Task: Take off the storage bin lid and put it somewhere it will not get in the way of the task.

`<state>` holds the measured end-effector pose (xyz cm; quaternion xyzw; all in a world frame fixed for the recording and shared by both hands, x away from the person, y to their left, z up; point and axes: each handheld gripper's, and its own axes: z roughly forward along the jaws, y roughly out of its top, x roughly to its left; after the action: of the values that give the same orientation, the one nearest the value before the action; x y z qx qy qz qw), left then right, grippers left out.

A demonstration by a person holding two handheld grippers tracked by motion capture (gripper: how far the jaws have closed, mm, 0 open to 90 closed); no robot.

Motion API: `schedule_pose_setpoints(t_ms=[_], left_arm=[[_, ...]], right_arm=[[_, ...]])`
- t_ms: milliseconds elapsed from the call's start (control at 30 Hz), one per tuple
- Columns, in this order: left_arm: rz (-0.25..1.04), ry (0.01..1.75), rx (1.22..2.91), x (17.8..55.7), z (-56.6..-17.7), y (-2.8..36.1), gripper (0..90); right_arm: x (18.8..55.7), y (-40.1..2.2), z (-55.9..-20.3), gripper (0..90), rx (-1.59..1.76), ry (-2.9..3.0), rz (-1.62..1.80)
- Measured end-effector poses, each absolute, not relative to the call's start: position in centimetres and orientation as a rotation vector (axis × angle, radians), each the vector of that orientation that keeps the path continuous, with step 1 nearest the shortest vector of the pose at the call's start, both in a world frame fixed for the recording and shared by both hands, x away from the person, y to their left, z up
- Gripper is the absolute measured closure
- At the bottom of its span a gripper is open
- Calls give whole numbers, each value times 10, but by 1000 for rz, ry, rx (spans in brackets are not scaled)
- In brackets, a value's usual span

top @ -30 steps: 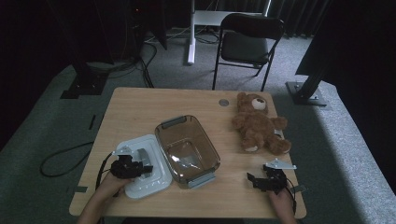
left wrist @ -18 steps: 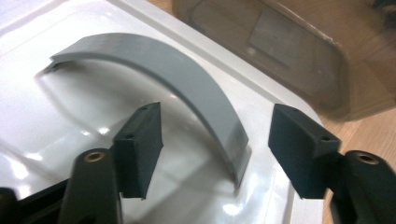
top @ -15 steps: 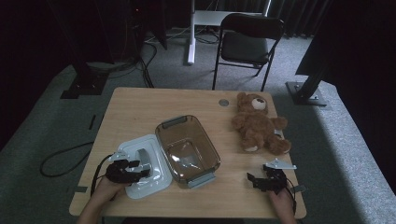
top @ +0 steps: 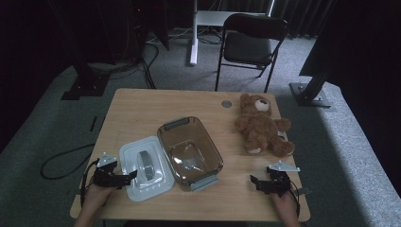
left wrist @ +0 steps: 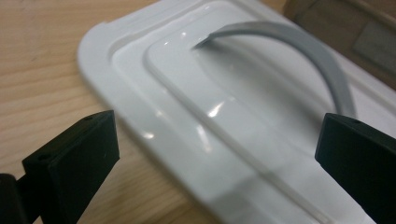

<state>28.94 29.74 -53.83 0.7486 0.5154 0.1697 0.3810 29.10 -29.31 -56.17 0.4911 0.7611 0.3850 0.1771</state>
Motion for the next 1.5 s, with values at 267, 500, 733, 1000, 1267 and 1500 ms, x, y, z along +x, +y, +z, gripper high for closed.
schedule_pose_setpoints(t_ms=[267, 500, 733, 1000, 1267, 1500], left_arm=[[525, 1406, 1856, 282, -540, 313, 5], [660, 1518, 1825, 277, -545, 325, 5], [672, 1605, 1843, 277, -552, 331, 5], [676, 1615, 1885, 281, -556, 328, 6], [683, 1629, 1874, 282, -557, 328, 5], [690, 1648, 1861, 280, -557, 327, 6]], right_arm=[[291, -293, -562, 134, 1389, 2155, 1087], [291, -293, -562, 133, 1389, 2155, 1085], [291, -293, -562, 134, 1387, 2158, 1096], [281, -302, -541, 135, 1344, 1973, 1178], [284, -320, -499, 128, 1415, 1797, 1230], [302, -330, -470, 126, 1482, 1735, 1261]])
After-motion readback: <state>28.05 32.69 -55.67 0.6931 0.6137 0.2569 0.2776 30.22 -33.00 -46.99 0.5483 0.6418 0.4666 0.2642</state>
